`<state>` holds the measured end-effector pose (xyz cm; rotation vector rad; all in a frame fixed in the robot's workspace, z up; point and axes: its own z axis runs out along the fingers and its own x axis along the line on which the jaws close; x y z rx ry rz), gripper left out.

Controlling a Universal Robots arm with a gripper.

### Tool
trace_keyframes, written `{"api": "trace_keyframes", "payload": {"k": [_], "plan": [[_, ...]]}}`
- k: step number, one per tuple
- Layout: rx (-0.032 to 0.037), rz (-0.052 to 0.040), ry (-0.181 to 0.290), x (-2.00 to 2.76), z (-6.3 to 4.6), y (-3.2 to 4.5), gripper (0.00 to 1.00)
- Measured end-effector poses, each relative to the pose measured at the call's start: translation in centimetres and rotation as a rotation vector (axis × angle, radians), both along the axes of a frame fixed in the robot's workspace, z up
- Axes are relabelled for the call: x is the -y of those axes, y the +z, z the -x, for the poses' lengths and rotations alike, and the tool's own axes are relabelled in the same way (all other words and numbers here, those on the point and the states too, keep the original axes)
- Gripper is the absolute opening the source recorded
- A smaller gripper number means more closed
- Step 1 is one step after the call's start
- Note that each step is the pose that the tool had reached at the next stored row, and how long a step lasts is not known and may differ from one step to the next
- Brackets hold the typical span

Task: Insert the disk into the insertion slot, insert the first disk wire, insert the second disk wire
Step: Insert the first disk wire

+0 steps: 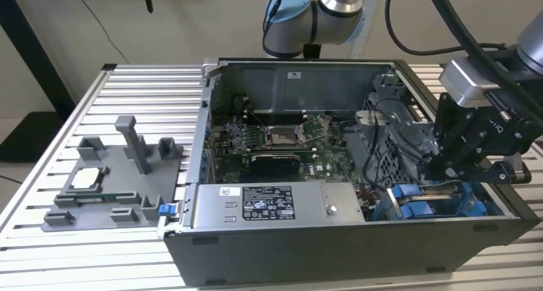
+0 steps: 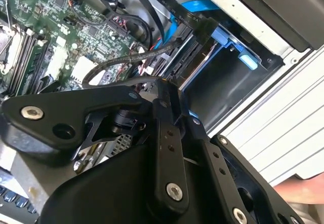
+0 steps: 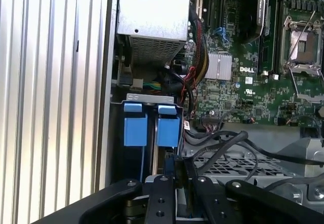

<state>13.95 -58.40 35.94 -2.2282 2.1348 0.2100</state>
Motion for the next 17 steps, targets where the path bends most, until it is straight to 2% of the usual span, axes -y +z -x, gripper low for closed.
{"api": "trace_keyframes", "payload": {"k": [8, 15, 17], "plan": [[0.0, -0.0002, 0.0, 0.0, 0.0, -0.14, 0.0], [0.0, -0.0001, 0.0, 0.0, -0.04, -0.89, 0.0], [0.0, -0.0009, 0.0, 0.0, -0.17, -0.9, 0.0]]}}
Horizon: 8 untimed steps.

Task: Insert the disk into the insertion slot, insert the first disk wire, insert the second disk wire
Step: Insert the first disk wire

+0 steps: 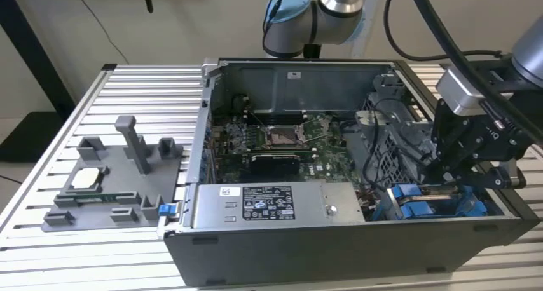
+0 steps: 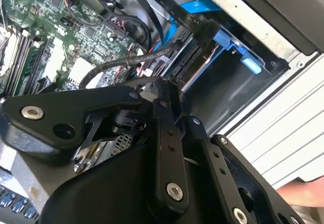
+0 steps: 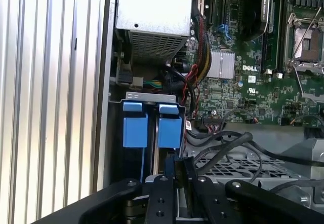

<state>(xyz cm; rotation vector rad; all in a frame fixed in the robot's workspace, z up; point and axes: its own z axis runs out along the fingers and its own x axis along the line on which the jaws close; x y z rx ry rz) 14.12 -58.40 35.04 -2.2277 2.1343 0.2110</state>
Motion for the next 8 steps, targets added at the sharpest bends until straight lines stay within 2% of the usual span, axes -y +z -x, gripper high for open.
{"api": "trace_keyframes", "payload": {"k": [3, 8], "plan": [[-0.0001, -0.0009, 0.0, 0.0, -0.01, 0.01, 0.0], [-0.0016, -0.0005, 0.0, 0.25, -0.44, 0.08, 0.0]]}}
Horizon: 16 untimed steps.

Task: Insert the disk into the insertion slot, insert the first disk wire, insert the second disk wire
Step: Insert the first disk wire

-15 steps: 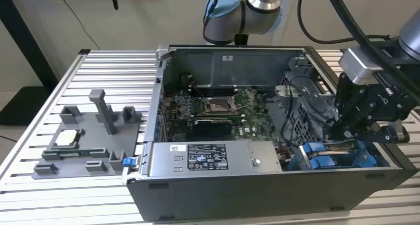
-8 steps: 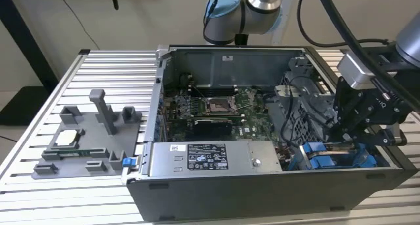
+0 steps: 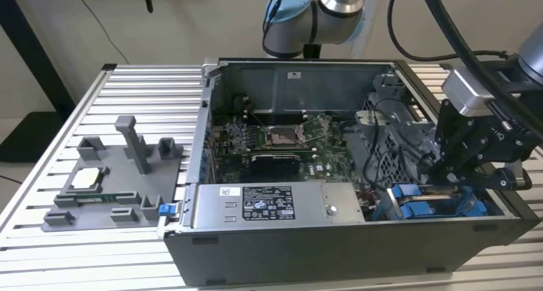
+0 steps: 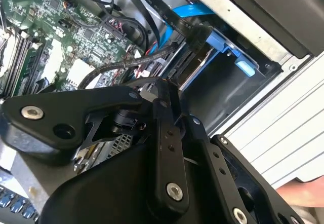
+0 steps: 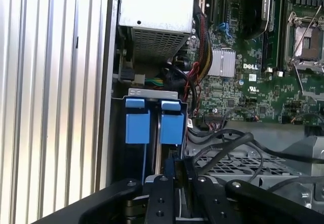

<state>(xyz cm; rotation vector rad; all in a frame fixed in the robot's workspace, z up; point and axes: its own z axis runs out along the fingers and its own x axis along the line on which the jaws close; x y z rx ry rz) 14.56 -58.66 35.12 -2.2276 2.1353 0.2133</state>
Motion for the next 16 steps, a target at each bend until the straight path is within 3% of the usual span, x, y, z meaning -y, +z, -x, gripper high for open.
{"api": "trace_keyframes", "payload": {"k": [7, 16], "plan": [[0.0, 0.0139, -0.002, 0.02, -0.86, 0.0, 0.0], [0.0, 0.0163, -0.003, 0.02, -0.93, 0.0, 0.0]]}}
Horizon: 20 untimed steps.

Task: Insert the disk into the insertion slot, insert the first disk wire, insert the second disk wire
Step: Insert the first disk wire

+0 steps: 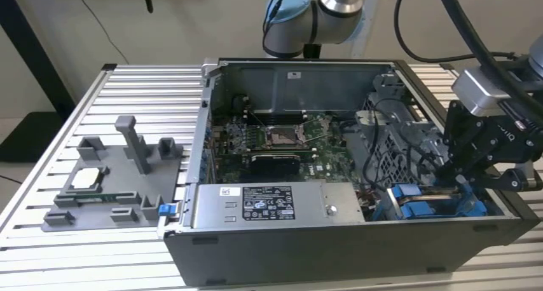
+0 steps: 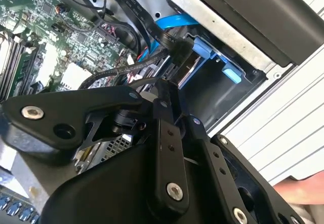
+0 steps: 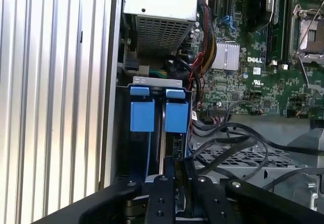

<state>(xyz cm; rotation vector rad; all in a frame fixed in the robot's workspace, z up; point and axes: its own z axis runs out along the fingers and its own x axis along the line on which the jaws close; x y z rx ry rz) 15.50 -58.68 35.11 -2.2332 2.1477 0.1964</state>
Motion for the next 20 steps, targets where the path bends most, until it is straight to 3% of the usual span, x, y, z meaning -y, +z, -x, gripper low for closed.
{"api": "trace_keyframes", "payload": {"k": [4, 7, 8, 11, 14, 20], "plan": [[0.0, 0.0008, 0.0, 0.0, -0.2, -0.08, 0.0], [0.0, 0.0068, 0.0, 0.0, -0.4, -0.22, 0.0], [0.0, 0.0105, 0.0, 0.0, -0.5, -0.26, 0.0], [0.0001, 0.0369, -0.001, 0.0, -0.6, -0.37, 0.0], [0.0001, 0.039, -0.001, -0.15, -0.7, -0.48, 0.0], [0.0003, 0.0389, -0.001, -0.98, -1.1, -0.67, 0.0]]}}
